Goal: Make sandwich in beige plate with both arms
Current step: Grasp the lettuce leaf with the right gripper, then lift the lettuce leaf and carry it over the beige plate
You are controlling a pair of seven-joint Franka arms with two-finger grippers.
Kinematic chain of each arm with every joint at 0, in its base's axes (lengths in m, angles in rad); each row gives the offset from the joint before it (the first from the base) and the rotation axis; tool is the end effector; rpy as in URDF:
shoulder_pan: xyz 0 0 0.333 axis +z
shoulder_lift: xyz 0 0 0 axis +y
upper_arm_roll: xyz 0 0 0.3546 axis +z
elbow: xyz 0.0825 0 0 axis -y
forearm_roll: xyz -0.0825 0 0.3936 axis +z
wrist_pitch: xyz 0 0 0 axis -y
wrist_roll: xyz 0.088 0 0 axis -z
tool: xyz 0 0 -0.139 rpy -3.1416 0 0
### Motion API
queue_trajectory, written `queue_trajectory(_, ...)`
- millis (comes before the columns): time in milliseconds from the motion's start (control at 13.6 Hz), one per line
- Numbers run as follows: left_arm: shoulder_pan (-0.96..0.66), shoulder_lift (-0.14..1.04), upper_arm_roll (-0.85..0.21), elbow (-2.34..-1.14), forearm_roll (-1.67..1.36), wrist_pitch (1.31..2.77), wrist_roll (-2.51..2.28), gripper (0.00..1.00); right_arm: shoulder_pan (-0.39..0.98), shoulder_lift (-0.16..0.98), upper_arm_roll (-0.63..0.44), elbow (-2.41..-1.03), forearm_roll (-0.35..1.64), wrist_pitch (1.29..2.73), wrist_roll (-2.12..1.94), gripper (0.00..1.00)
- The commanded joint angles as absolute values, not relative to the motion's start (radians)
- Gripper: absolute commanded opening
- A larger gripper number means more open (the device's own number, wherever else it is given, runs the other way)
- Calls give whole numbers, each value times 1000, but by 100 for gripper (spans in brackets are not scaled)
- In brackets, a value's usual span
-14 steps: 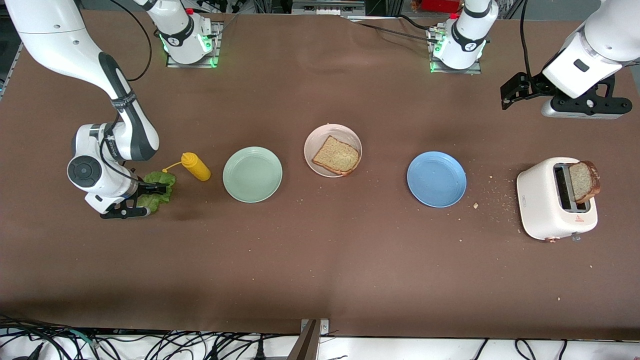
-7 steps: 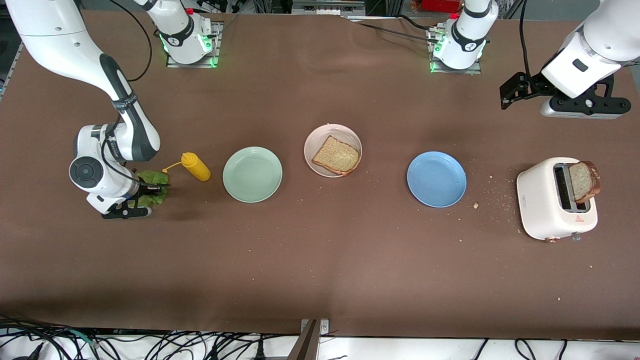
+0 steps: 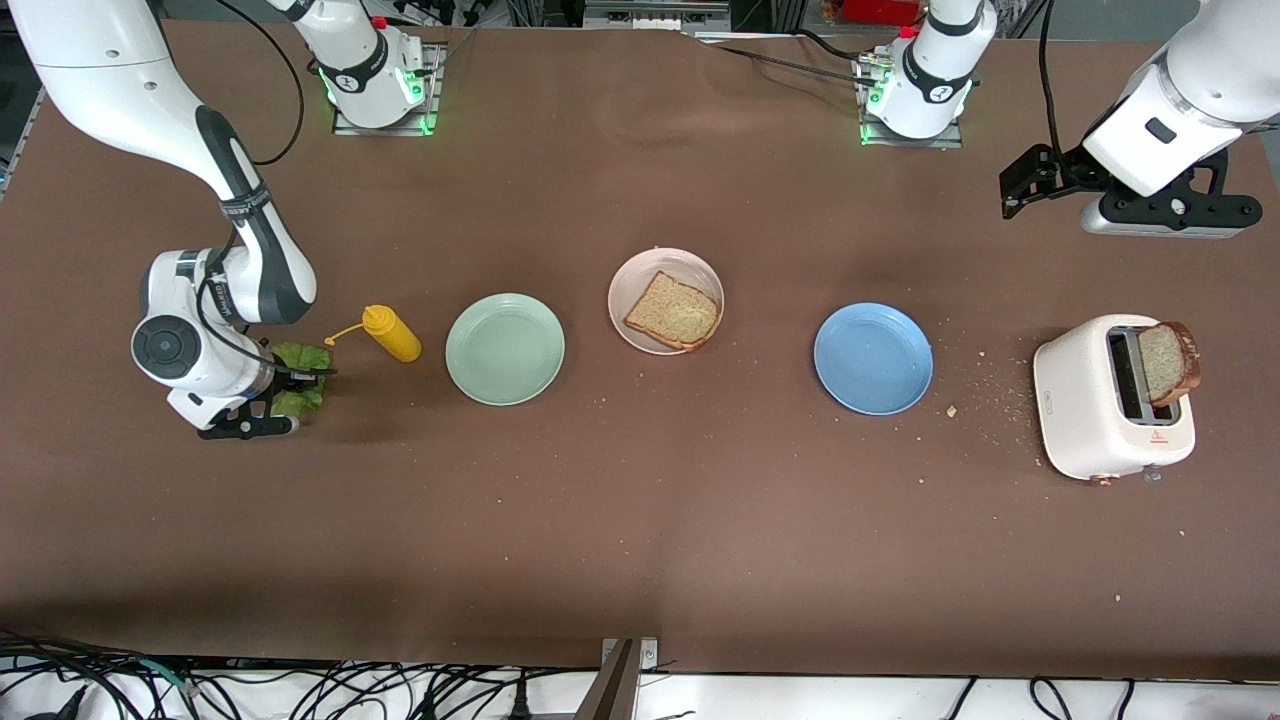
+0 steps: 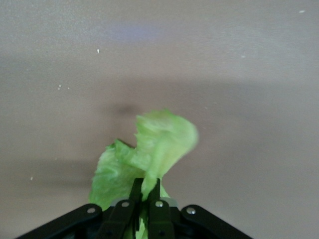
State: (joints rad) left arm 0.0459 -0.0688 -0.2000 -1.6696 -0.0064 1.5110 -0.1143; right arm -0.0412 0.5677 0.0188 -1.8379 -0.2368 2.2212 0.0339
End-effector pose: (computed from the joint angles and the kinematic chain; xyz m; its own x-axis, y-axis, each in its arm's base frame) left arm 0.5224 -0.0857 0.6160 0.9953 -0.0379 -0.0896 -0.0396 -0.9991 -0.0176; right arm 0.6473 -0.0285 0.1995 0.9784 0.0862 -0.1881 0.1160 -0.9812 0.1541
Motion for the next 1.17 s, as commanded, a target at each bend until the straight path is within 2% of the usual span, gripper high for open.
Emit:
queue_trajectory(0, 49, -64, -202, -1655, -17, 1494, -121, 100, -37, 552, 37, -1697, -241, 1995, -15, 0)
queue_trajectory(367, 49, -64, -202, -1655, -17, 1494, -121, 100, -3, 445, 81, -1648, -244, 1856, -60, 0)
queue_trajectory(733, 49, -64, -202, -1655, -17, 1494, -121, 100, 58, 376, 127, -1470, -235, 1599, -109, 0)
queue_trajectory(1100, 49, -64, -202, -1655, -17, 1494, -121, 100, 130, 298, 231, -1433, -224, 1508, -106, 0)
